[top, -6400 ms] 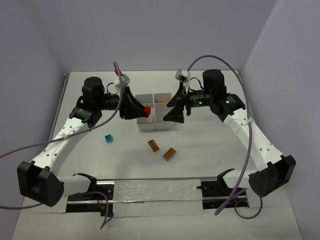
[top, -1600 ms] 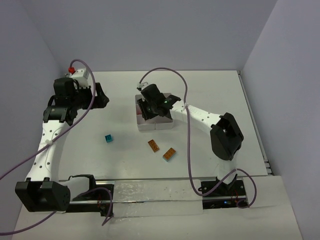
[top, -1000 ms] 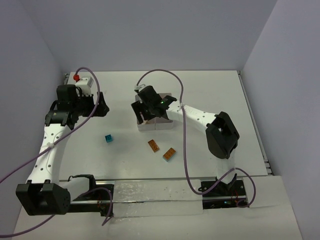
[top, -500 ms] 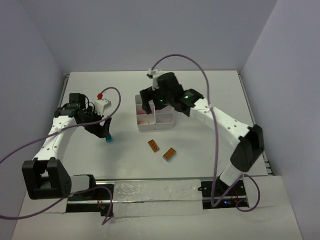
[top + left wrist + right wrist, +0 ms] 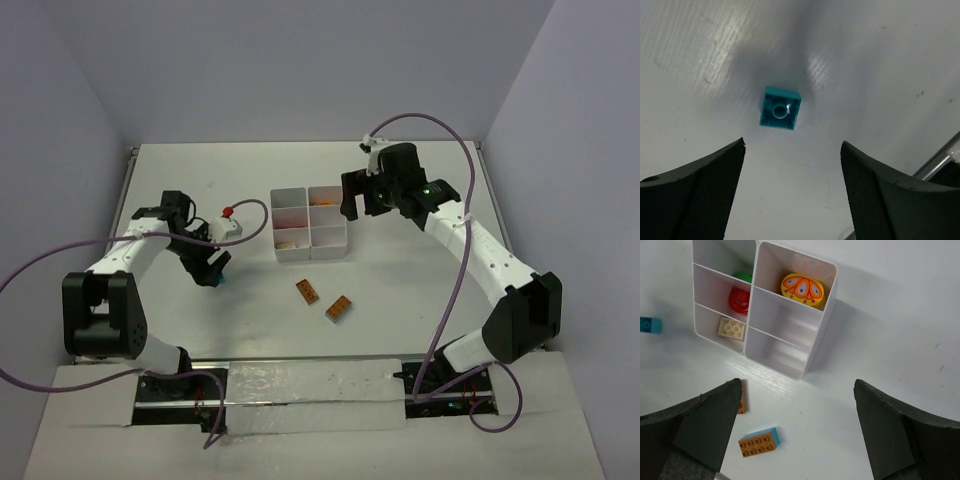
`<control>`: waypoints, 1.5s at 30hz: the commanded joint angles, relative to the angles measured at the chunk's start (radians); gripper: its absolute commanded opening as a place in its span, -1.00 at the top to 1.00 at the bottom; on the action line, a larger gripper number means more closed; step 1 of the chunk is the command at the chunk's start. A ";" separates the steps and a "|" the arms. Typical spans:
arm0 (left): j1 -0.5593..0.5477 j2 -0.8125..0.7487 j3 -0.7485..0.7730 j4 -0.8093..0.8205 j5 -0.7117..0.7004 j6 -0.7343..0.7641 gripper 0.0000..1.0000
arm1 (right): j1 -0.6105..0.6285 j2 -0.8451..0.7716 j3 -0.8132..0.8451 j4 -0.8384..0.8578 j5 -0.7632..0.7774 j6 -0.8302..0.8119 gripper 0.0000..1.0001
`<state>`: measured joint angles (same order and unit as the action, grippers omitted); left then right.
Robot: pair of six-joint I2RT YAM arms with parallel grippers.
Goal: Sort the legos into containers by color
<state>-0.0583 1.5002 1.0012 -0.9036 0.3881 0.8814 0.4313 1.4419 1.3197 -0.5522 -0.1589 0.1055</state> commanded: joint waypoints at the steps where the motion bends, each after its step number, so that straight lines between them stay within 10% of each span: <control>1: -0.030 0.043 -0.016 0.104 0.003 0.062 -0.58 | -0.020 -0.056 0.028 -0.013 -0.017 -0.024 -1.00; 13: -0.085 0.138 -0.050 0.240 -0.070 0.019 -0.08 | -0.057 -0.057 0.040 -0.035 -0.012 -0.024 -1.00; 24: -0.151 0.010 0.042 0.183 -0.023 -0.094 0.99 | -0.071 -0.058 0.046 -0.033 0.010 -0.017 -1.00; 34: -0.534 -0.079 0.292 0.496 -0.152 -0.687 1.00 | -0.188 -0.135 -0.073 0.013 0.006 0.000 -1.00; 45: -0.704 0.274 0.609 0.571 -0.383 -0.796 1.00 | -0.222 -0.145 -0.066 0.007 0.024 0.010 -1.00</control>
<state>-0.7408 1.6904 1.4742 -0.3638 0.0918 0.1612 0.2272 1.3251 1.2354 -0.5722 -0.1493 0.1046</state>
